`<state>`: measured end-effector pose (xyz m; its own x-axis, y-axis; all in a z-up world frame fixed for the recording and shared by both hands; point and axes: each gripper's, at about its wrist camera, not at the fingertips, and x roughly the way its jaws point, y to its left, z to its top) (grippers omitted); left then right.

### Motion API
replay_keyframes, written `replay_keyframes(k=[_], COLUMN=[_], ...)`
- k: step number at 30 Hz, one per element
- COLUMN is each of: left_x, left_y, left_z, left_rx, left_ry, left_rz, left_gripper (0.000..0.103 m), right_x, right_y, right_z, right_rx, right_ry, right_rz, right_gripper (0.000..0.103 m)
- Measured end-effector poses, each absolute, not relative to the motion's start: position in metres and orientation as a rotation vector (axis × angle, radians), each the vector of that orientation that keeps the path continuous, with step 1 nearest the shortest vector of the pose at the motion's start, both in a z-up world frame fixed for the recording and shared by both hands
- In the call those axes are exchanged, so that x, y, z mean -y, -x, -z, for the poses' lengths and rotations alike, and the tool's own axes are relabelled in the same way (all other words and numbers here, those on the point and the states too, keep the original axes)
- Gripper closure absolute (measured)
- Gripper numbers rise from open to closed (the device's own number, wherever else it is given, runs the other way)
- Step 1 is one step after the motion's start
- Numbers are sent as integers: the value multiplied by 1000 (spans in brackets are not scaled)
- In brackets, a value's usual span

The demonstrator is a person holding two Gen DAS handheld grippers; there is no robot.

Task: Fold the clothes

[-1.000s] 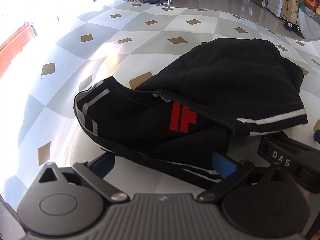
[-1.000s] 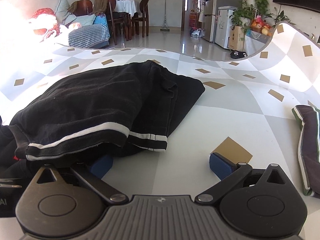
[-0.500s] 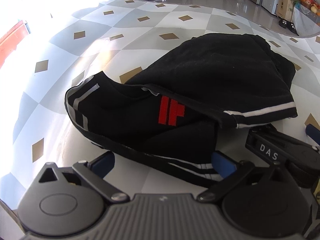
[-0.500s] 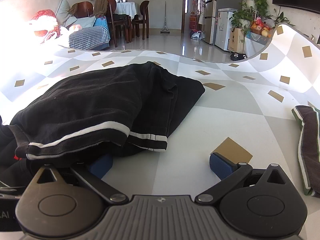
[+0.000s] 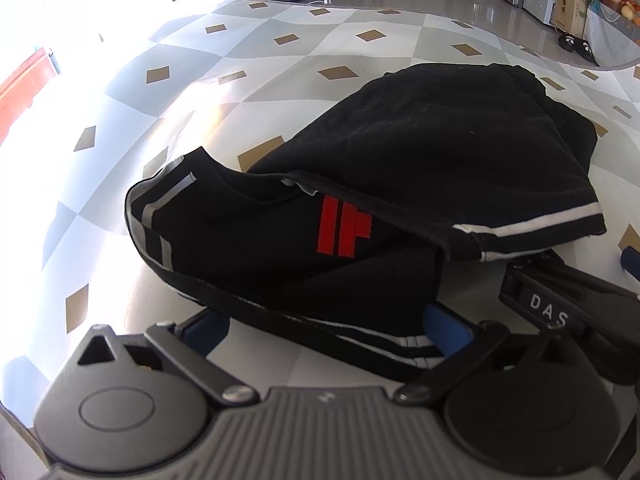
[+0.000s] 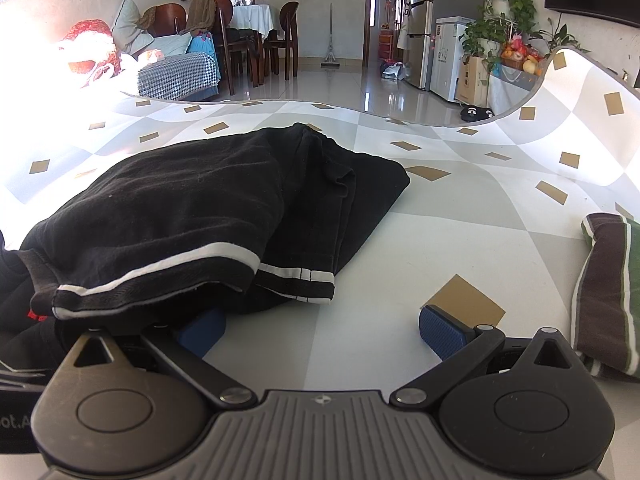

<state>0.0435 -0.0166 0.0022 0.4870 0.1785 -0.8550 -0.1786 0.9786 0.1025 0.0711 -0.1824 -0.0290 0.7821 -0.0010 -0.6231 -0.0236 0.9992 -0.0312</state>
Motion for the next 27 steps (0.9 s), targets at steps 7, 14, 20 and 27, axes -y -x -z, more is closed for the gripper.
replay_keyframes(k=[7, 14, 20, 27], left_x=[9, 10, 13, 9], left_y=[-37, -31, -27, -21], left_z=[-3, -11, -14, -20], left_rx=[-1043, -1019, -1000, -1003], left_ry=[5, 6, -49, -19], left_rz=[-211, -222, -222, -202], left_gripper=[0, 0, 0, 0], right_x=[182, 183, 183, 183], right_y=[-71, -71, -71, -71], right_z=[29, 29, 29, 29], right_rx=[-672, -672, -672, -672], right_ry=[38, 38, 39, 39], right_rz=[-12, -12, -12, -12], right_gripper=[0, 0, 0, 0])
